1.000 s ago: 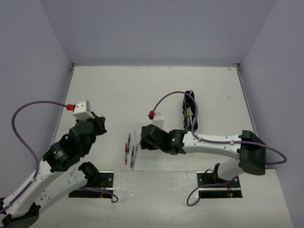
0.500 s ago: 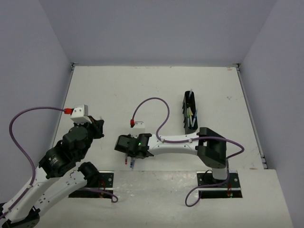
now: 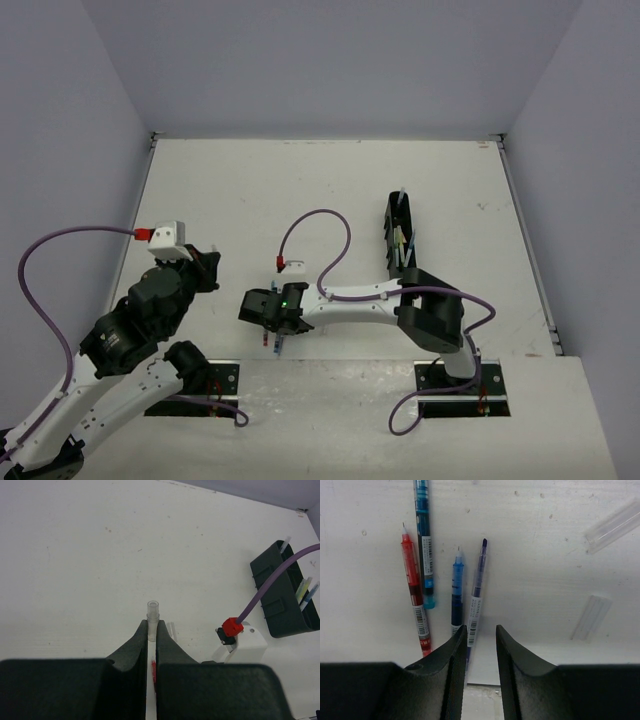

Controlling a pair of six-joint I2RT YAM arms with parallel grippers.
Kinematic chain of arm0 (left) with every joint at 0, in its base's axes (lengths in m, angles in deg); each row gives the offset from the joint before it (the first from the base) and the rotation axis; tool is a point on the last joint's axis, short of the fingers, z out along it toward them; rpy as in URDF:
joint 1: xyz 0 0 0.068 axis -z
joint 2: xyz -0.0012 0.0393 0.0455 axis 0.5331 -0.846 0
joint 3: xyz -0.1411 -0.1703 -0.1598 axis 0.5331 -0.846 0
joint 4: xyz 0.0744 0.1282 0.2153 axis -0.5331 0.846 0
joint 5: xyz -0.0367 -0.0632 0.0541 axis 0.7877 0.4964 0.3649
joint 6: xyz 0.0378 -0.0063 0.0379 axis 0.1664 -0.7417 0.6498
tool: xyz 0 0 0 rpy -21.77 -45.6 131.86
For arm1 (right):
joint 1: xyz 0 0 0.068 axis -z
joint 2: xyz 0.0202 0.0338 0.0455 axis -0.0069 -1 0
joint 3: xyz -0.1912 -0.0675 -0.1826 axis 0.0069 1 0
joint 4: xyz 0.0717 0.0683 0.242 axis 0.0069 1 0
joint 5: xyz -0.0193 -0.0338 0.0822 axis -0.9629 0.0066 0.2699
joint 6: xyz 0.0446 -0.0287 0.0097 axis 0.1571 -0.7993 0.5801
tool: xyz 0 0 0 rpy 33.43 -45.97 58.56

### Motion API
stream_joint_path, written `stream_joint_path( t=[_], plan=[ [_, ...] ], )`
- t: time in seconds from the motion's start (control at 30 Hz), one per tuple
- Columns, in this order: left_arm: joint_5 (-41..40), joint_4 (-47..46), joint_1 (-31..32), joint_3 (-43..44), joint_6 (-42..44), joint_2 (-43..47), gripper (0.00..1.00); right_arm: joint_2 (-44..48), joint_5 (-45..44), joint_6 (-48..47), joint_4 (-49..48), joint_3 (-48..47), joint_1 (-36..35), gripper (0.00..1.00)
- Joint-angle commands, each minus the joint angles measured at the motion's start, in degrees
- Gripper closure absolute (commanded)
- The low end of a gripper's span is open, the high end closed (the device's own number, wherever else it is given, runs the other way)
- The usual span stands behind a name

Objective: Sort the stationery into containers
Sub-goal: Pick up the pen from the corner of the board.

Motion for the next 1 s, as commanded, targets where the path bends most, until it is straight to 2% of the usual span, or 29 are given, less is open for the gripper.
stream_joint_path(
  t=[0.0,0.7,0.97],
  plan=[
    [0.7,-2.7,0.0,-0.9,2.2,0.0,1.0,-1.5,-2.4,2.8,1.3,-2.2,0.0,0.7],
    [1.2,-3.1,0.1,-1.2,2.5,-0.3,1.0,-3.5,-0.6,1.7,-1.3,-0.8,0.5,0.72],
    [1.3,-3.1,0.2,-1.2,2.5,-0.5,1.0,-1.6,-0.2,3.7,-1.9,4.2,0.9,0.78]
  ],
)
